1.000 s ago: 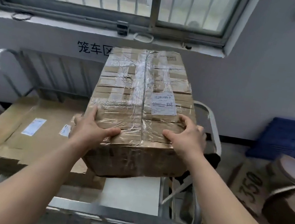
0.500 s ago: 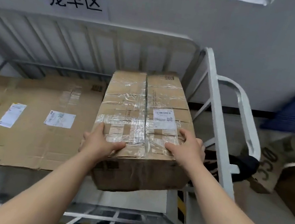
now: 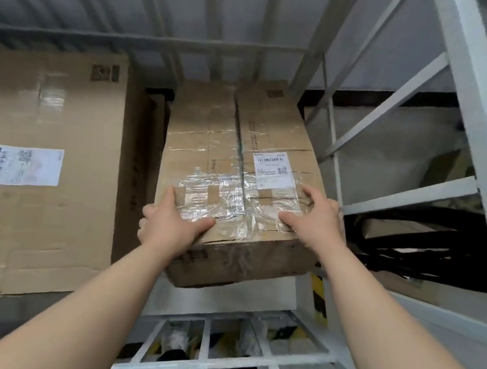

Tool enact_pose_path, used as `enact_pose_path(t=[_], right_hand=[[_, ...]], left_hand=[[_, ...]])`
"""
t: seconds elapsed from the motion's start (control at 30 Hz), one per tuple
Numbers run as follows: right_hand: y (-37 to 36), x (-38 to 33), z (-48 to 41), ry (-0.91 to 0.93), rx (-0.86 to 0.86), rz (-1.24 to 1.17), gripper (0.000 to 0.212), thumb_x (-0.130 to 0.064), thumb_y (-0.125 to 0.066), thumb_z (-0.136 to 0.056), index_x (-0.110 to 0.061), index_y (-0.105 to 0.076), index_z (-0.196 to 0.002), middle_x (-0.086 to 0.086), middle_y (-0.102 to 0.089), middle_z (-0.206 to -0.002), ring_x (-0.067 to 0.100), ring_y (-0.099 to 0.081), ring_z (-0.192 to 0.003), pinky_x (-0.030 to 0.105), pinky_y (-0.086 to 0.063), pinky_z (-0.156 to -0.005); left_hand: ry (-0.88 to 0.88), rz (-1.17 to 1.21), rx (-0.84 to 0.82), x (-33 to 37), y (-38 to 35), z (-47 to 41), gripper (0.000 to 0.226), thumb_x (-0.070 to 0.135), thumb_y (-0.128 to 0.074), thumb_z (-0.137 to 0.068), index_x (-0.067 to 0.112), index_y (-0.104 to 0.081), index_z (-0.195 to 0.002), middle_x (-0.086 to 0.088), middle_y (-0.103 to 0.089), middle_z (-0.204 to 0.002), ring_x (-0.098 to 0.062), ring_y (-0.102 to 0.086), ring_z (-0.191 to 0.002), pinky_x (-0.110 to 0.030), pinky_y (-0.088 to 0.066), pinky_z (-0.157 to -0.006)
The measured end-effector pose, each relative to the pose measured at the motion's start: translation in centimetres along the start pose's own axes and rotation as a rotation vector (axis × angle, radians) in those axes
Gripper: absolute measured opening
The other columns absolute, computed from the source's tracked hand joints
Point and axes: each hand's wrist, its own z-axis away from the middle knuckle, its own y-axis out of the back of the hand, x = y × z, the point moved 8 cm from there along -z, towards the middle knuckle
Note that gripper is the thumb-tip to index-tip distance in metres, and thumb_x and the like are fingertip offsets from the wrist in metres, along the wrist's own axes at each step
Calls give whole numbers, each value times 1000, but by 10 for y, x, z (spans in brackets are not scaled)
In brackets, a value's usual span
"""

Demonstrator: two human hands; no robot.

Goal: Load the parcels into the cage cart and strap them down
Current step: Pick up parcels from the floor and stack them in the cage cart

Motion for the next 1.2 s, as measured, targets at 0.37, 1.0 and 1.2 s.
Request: enact_pose_path(t=[0.37, 1.0, 1.2], right_hand=[[-80, 59, -44, -56, -130, 32, 100, -33, -81, -71, -43, -19, -149, 13, -28, -138, 35, -32, -130, 38, -33, -107], [-108, 70, -30, -18, -112, 220, 71, -34, -66, -85, -21, -33, -147, 12, -42, -143, 32, -42, -130, 43, -37, -108], [-30, 22, 26, 26, 13, 138, 51, -32, -57, -91, -20, -48, -140, 3, -51, -141, 26, -47, -128, 43, -36, -109]], left_hand=[[39, 41, -44, -54, -87, -48, 120, 52, -86, -59, 43, -7, -148, -16, -26, -137, -42, -41, -123, -47, -35, -109], [-177, -393, -44, -51, -97, -48, 66, 49, -59, -88, 18, -39, -142, -13, -37, -147, -33, -33, -136, -42, -28, -112], [-504, -535, 101, 34, -22, 11, 42, 45, -50, -93, 25, -58, -130, -2, -62, -126, -25, -50, -121, -40, -30, -108]])
